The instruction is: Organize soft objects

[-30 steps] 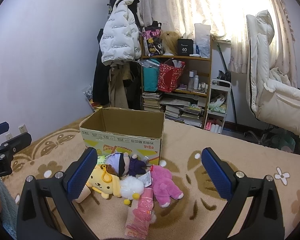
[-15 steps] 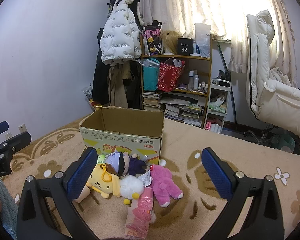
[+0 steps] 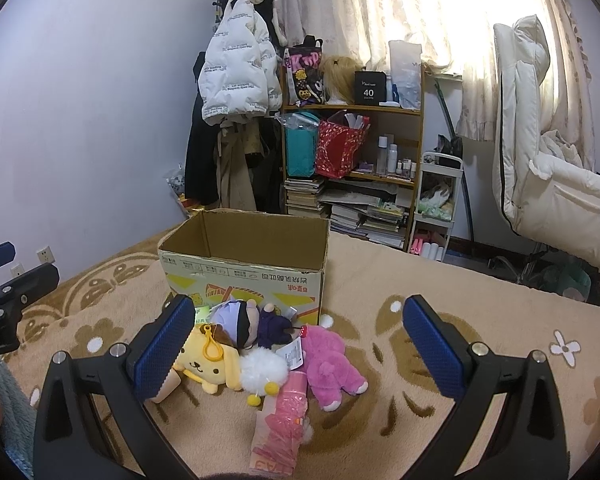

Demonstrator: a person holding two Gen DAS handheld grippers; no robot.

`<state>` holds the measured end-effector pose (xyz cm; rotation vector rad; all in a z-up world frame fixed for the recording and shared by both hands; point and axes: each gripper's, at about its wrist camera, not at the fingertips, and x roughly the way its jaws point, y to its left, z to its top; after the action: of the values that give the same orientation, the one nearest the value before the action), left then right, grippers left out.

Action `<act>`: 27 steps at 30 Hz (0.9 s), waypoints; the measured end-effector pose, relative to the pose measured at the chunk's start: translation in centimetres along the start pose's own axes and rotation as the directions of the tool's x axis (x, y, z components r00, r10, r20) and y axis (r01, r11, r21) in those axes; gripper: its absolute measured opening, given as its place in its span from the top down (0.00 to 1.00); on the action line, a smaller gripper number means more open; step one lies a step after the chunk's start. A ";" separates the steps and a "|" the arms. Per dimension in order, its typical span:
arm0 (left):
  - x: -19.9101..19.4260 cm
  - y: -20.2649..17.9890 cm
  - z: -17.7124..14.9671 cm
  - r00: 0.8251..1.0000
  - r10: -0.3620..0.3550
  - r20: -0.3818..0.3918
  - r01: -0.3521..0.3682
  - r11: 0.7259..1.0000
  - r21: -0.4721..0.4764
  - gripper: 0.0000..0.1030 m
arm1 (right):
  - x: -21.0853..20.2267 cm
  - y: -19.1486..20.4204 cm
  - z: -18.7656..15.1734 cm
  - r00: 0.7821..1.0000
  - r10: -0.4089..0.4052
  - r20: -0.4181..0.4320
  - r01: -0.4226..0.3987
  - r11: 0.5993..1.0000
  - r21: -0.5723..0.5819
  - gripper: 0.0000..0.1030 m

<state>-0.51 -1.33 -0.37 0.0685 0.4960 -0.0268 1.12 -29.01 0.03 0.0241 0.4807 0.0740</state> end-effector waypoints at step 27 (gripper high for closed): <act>6.4 0.3 -1.5 0.949 -0.015 -0.313 0.012 1.000 -0.013 0.01 | 5.2 -0.1 -1.1 0.960 -0.022 -0.279 0.021 1.000 -0.005 0.00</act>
<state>4.40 -1.02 -4.69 0.0587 0.8153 -0.0265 5.23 -28.70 -3.33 0.0065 0.7634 0.0567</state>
